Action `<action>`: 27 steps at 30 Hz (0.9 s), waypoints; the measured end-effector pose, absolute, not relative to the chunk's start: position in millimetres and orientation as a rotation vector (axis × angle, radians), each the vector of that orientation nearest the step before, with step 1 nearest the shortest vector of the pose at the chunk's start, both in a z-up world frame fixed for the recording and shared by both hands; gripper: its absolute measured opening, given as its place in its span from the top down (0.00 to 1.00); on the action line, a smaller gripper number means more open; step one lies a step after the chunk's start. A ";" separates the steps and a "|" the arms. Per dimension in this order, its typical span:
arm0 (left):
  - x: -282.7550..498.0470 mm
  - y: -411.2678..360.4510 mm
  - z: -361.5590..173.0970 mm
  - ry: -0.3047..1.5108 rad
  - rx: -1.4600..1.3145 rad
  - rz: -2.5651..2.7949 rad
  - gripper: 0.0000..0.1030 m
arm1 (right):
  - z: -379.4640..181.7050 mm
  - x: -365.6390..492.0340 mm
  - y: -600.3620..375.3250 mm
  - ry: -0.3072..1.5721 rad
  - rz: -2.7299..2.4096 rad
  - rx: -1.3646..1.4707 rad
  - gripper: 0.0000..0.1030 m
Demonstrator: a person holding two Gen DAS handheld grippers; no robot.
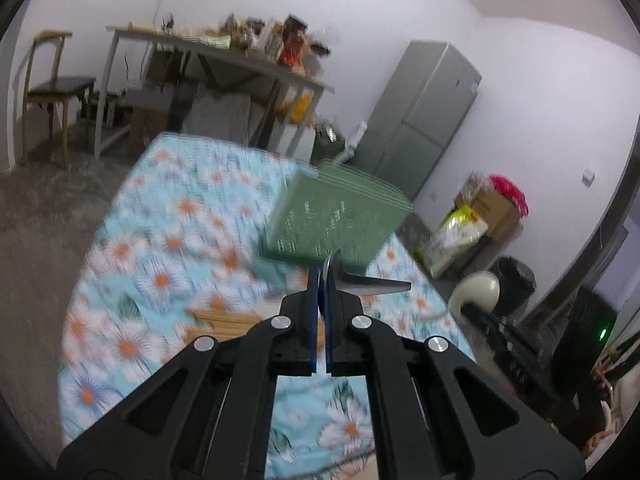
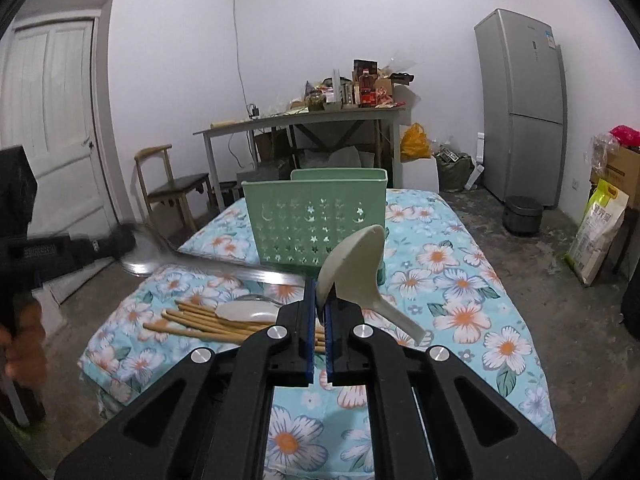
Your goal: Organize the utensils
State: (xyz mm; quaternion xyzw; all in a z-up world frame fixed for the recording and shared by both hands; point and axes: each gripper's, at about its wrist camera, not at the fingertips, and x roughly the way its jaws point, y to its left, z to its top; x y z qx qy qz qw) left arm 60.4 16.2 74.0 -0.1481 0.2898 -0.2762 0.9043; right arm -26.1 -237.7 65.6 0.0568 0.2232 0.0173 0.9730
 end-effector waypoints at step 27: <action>197.1 -50.6 152.9 0.559 0.117 -0.332 0.99 | 74.8 -24.9 -238.4 0.403 0.102 0.154 0.96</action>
